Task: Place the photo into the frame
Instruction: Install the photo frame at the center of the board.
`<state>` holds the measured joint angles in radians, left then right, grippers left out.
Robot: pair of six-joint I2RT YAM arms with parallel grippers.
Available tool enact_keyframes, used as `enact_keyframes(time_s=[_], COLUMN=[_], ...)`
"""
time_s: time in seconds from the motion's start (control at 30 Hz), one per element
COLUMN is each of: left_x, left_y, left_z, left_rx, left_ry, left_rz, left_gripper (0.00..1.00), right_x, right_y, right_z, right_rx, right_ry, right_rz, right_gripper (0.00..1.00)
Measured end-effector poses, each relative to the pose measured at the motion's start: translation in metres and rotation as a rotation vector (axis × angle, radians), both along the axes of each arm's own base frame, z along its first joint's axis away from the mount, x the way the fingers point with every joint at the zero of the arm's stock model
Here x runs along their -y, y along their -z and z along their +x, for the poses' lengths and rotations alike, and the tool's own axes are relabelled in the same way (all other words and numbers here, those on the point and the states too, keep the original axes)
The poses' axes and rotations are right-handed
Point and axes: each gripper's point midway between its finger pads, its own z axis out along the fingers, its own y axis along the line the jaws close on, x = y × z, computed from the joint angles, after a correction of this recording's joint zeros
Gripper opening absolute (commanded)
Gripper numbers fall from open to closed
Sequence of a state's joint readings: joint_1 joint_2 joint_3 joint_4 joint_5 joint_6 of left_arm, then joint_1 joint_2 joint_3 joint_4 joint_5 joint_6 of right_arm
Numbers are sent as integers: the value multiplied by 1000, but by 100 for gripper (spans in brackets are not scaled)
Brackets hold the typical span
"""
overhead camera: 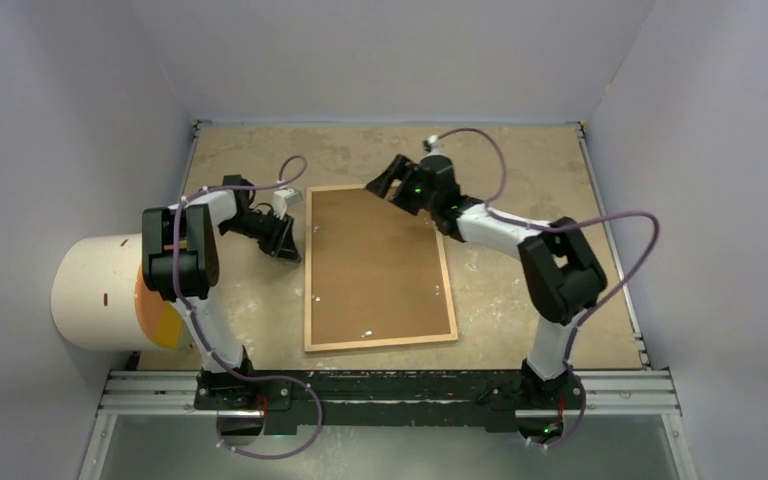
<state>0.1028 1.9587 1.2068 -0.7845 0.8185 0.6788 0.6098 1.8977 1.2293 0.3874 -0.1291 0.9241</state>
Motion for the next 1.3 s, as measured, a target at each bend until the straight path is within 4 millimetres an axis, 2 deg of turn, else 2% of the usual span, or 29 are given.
enact_keyframes(time_s=[0.07,0.17,0.23,0.3,0.37,0.53,0.63,0.73,0.8,0.87,0.9,0.97,1.03,1.1,1.2,1.23,1.3], left_x=[-1,3,11,17,23,28,28,28,29,31,32,33,33,32,31,27,19], left_y=[0,1,2,2,3,3,3,2,1,1,0,0,0,0,1,1,-1], left_z=[-7,-21,-32,-38,-42,-46,-46,-46,-47,-49,-51,-55,-58,-56,-50,-46,-36], left_rx=[13,39,50,59,67,80,84,86,89,93,91,80,68,46,-20,-35,-62], left_ry=[20,64,109,144,172,200,202,203,209,222,227,238,248,240,205,174,114], left_rz=[24,73,103,127,143,168,171,171,164,157,154,149,144,133,79,60,18], left_gripper=[28,28,28,28,28,28,27,28,28,28,27,27,26,25,25,25,25], right_x=[46,123,159,176,180,169,163,166,168,168,164,143,104,55,-12,-35,-67], right_y=[-2,12,27,40,57,97,92,92,86,71,61,38,13,0,2,11,33], right_z=[15,33,39,40,37,40,45,46,45,41,38,35,33,27,13,7,-7], right_rx=[2,-27,-63,-92,-130,-213,-199,-192,-170,-116,-87,-22,44,79,80,69,35], right_ry=[105,283,362,391,382,319,297,310,330,359,365,348,298,221,109,72,10], right_rz=[-29,-112,-171,-215,-257,-310,-302,-320,-328,-334,-335,-313,-263,-201,-146,-140,-141], right_gripper=[85,87,88,88,88,88,86,78,76,76,76,74,71,68,63,62,61])
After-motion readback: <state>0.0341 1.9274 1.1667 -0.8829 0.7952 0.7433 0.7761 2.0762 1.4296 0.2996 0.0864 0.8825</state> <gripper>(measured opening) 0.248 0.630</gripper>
